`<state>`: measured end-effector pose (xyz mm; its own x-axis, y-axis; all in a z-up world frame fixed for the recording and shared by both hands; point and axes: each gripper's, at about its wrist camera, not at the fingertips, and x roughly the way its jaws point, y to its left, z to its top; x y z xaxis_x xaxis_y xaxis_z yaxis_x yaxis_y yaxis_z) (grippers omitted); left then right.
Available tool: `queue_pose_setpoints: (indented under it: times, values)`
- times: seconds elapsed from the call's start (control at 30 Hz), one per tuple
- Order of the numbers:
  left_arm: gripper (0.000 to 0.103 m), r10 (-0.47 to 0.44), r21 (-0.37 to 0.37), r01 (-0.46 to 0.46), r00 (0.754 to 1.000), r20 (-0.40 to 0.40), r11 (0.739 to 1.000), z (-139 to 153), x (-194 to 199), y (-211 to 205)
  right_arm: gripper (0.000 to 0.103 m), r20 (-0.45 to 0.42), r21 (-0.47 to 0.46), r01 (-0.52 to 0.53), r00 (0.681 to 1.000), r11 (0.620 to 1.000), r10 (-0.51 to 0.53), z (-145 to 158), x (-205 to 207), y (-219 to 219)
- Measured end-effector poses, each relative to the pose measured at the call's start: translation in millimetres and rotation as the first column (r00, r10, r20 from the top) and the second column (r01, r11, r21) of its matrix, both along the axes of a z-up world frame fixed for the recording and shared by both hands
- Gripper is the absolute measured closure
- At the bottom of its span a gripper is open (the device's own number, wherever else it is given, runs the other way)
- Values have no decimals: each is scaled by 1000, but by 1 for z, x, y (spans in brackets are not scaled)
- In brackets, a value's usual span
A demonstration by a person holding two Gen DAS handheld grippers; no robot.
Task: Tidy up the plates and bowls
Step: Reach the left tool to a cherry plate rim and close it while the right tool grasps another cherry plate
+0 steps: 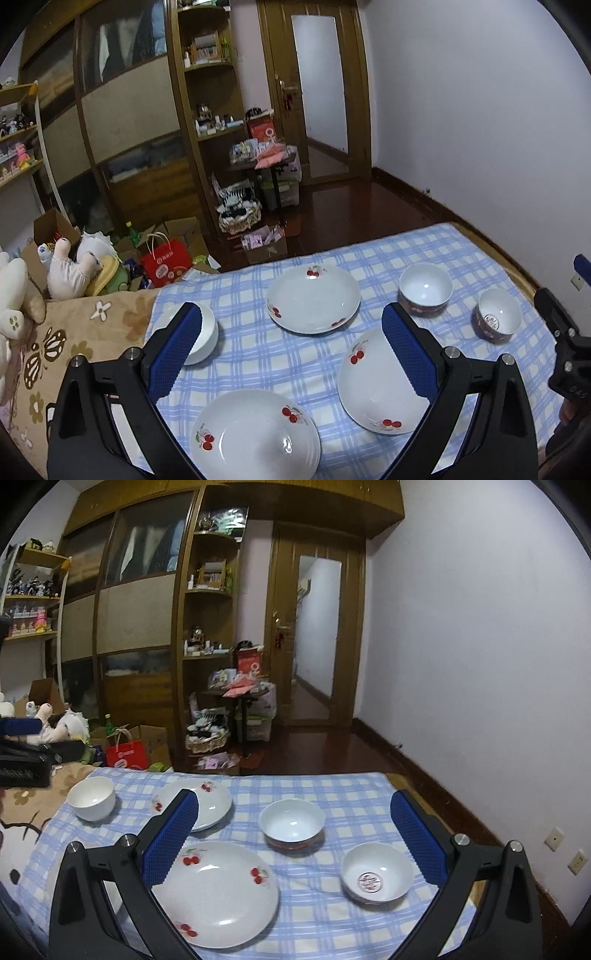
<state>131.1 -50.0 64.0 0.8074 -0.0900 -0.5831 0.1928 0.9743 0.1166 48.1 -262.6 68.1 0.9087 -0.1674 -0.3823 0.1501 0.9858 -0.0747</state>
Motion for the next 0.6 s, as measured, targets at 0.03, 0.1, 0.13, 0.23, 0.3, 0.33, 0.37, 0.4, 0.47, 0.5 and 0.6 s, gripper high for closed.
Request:
queue_pose_setpoints:
  times: [0.03, 0.1, 0.13, 0.23, 0.3, 0.33, 0.37, 0.4, 0.47, 0.5, 0.6]
  values:
    - [6, -1, 5, 1, 1000, -4, 1000, -3, 3, 0, 0, -11, 9, 1, 1000, 1000, -1, -1, 3, 0]
    - [6, 18, 13, -18, 1000, 3, 1000, -11, 9, 0, 0, -27, 30, -1, 1000, 1000, 2, -3, 10, -1]
    - [6, 26, 18, -26, 1000, 4, 1000, -14, 12, 1, 0, -28, 34, 3, 1000, 999, -2, -5, 12, -3]
    - [6, 42, 29, -42, 999, -17, 999, -29, 24, 3, 0, -33, 51, 19, 999, 998, -17, -15, 22, -8]
    - [6, 43, 19, -43, 998, -37, 999, -38, 30, 7, 0, -46, 40, 39, 998, 998, -37, -22, 27, -10]
    - [6, 44, 10, -44, 998, -52, 999, -44, 34, 9, 0, -47, 14, 70, 997, 997, -69, -26, 29, -11]
    - [6, 45, 5, -45, 997, -67, 999, -48, 37, 11, 0, -47, 1, 83, 995, 997, -83, -29, 30, -12]
    - [6, 45, 3, -45, 996, -82, 999, -53, 40, 11, 0, -54, -8, 84, 995, 996, -84, -33, 31, -13]
    - [6, 39, 2, -39, 993, -116, 999, -63, 45, 12, 0, -79, 2, 70, 994, 998, -70, -43, 35, -15]
    - [6, 37, 2, -37, 991, -125, 999, -67, 47, 12, 0, -89, 10, 68, 994, 998, -66, -46, 36, -16]
    - [6, 33, 9, -32, 987, -158, 999, -80, 53, 10, 0, -117, 31, 58, 992, 998, -54, -60, 41, -19]
